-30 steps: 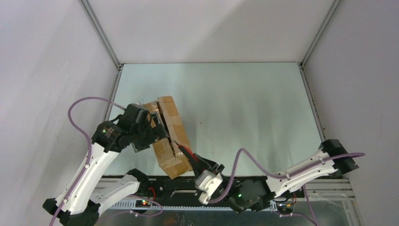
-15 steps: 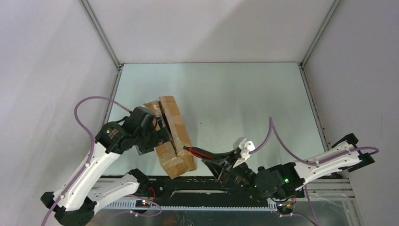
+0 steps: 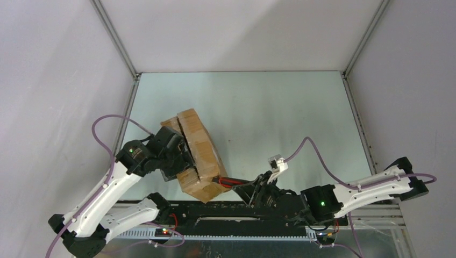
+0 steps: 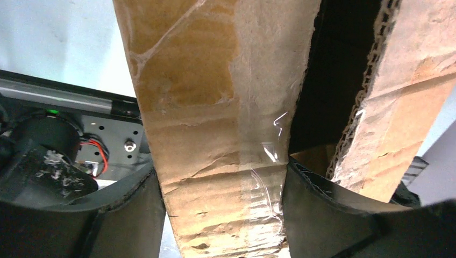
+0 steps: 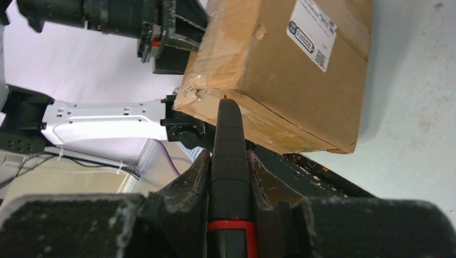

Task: Unpack the express box
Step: Cut the express box at the center of the board.

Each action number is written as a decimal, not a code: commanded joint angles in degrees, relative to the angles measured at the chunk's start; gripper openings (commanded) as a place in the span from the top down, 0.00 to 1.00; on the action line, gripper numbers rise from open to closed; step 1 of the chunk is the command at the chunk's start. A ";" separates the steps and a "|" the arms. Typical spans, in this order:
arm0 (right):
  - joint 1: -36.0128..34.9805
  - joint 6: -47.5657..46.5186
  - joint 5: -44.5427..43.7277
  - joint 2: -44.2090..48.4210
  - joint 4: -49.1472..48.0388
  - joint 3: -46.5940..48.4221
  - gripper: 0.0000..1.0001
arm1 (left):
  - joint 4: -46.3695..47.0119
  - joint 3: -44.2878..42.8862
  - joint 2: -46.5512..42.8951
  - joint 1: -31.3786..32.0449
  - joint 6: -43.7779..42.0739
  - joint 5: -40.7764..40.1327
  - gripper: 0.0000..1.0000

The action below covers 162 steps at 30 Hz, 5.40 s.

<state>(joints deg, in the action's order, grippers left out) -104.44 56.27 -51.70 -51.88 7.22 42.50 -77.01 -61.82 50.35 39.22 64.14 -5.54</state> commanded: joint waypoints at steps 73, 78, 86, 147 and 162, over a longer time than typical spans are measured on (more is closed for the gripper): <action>5.12 22.59 -3.16 -6.97 -17.49 -10.68 1.00 | 13.02 1.80 -6.64 2.10 14.06 0.28 0.45; 5.55 20.54 -3.23 -7.89 -18.60 -10.68 1.00 | 13.83 2.77 -7.36 2.13 14.49 0.49 0.45; 7.07 17.01 -3.00 -6.88 -19.83 -11.97 1.00 | 13.36 3.02 -7.33 2.12 14.29 1.08 0.45; 9.71 11.73 7.36 1.40 -24.46 -18.50 1.00 | 15.68 4.88 -8.68 2.12 17.60 -0.26 0.43; 7.89 12.60 4.29 -1.30 -17.32 -15.34 1.00 | 17.47 5.20 -9.64 2.10 18.29 -0.48 0.46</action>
<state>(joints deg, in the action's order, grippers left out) -95.96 70.13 -45.67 -51.22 -19.27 26.39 -67.83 -55.66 42.70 41.30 79.57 -6.39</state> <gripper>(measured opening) 0.252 0.699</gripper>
